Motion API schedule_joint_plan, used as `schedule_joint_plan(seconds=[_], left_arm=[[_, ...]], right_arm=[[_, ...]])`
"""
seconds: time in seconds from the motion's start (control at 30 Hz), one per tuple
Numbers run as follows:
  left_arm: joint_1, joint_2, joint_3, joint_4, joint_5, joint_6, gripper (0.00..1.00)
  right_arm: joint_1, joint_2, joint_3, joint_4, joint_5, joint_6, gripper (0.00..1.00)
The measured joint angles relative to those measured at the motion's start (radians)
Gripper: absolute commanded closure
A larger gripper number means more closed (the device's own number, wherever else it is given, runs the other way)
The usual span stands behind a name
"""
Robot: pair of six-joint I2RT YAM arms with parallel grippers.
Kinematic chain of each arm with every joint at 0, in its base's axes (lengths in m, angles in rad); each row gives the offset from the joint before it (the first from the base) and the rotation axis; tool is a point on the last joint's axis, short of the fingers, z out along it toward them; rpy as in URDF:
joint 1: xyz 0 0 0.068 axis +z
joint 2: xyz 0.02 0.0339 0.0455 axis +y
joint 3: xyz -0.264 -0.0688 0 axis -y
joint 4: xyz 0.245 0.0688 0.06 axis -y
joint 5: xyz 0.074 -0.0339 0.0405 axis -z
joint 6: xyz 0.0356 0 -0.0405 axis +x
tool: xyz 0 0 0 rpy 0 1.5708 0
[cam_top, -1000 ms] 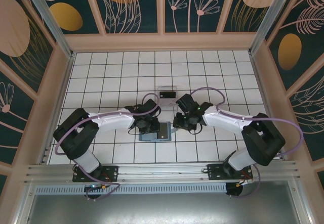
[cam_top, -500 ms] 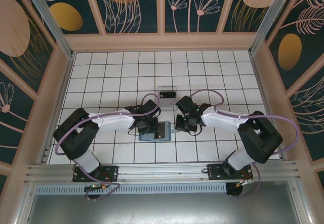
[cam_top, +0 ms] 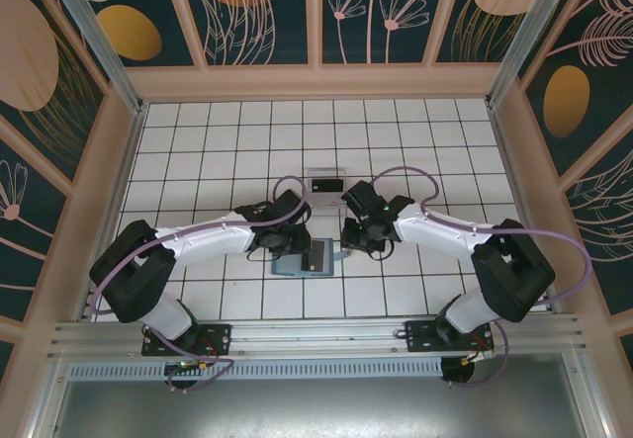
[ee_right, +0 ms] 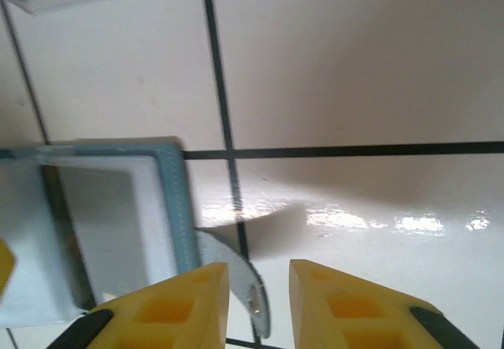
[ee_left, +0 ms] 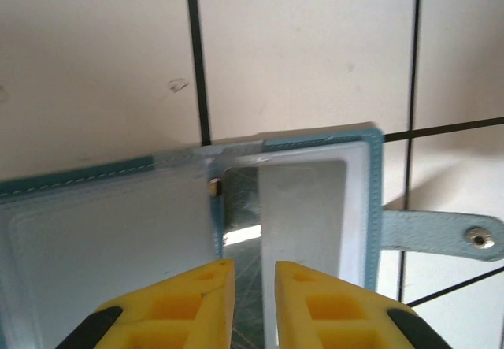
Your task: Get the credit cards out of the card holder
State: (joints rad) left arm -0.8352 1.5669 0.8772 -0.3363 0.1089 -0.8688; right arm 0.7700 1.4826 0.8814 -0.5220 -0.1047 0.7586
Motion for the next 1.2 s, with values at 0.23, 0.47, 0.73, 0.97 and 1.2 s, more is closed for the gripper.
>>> schedule_joint_plan(seconds=[0.23,0.47,0.73,0.97,1.2], left_arm=[[0.027,0.0,-0.004,0.094,0.084,-0.039,0.78],[0.043,0.006,-0.038,0.175,0.137,-0.062,0.8],[0.065,0.006,-0.141,0.228,0.173,-0.083,0.81],[0.072,0.006,-0.174,0.27,0.192,-0.091,0.79],[0.088,0.002,-0.204,0.31,0.206,-0.103,0.75]], right_arm=[[0.047,-0.01,0.084,-0.017,0.005,0.003,0.7],[0.068,0.032,0.087,0.023,-0.034,0.011,0.7],[0.076,0.124,0.07,0.105,-0.088,0.03,0.7],[0.083,0.201,0.069,0.128,-0.103,0.032,0.67],[0.085,0.226,0.073,0.125,-0.097,0.027,0.68]])
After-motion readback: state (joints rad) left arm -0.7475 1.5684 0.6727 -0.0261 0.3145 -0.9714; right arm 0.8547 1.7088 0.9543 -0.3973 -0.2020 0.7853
